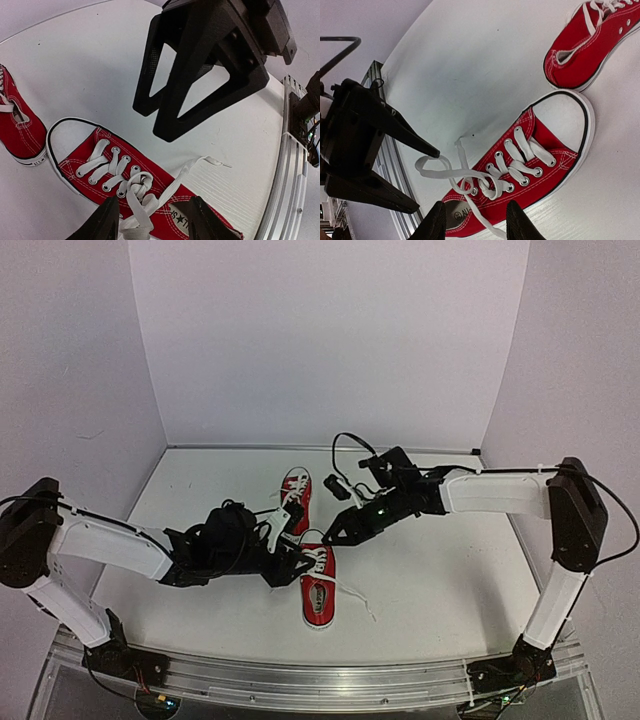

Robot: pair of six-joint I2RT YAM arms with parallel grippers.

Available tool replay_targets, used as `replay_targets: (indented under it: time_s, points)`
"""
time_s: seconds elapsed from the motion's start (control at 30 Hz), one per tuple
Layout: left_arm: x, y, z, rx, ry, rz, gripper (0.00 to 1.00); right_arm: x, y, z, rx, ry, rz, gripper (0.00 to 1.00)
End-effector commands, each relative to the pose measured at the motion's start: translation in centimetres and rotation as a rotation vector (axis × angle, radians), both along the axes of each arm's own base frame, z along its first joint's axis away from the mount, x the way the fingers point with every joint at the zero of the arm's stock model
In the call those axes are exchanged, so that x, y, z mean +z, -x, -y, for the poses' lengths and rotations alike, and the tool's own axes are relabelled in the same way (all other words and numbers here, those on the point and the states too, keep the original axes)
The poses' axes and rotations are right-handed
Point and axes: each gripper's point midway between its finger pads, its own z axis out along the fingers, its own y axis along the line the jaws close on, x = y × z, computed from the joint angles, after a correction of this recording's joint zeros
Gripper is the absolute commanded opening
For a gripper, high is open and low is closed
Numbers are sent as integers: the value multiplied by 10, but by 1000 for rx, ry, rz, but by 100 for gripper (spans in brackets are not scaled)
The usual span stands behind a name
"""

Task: Tie the shoes

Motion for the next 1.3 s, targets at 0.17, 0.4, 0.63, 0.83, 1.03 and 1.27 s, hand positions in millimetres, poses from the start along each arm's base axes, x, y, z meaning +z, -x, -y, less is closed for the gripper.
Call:
replay_targets:
  time_s: [0.17,0.4,0.63,0.83,1.03,1.27]
  points:
    - [4,-11,-2,25,63,-47,32,-16,-2,-6,83,43,26,32]
    - [-6,-10,-10,39,54,-70,19,-23,-2,-14,107,45,16,31]
    - [-14,-9,-11,36,39,-93,11,-32,6,-27,168,72,33,29]
    - [-14,-9,-13,39,37,-91,10,-46,9,-30,185,134,48,24]
    - [-13,-9,-14,38,39,-86,10,-56,14,-31,201,180,60,21]
    - [-13,-10,-15,42,40,-83,9,-58,18,-34,216,212,82,14]
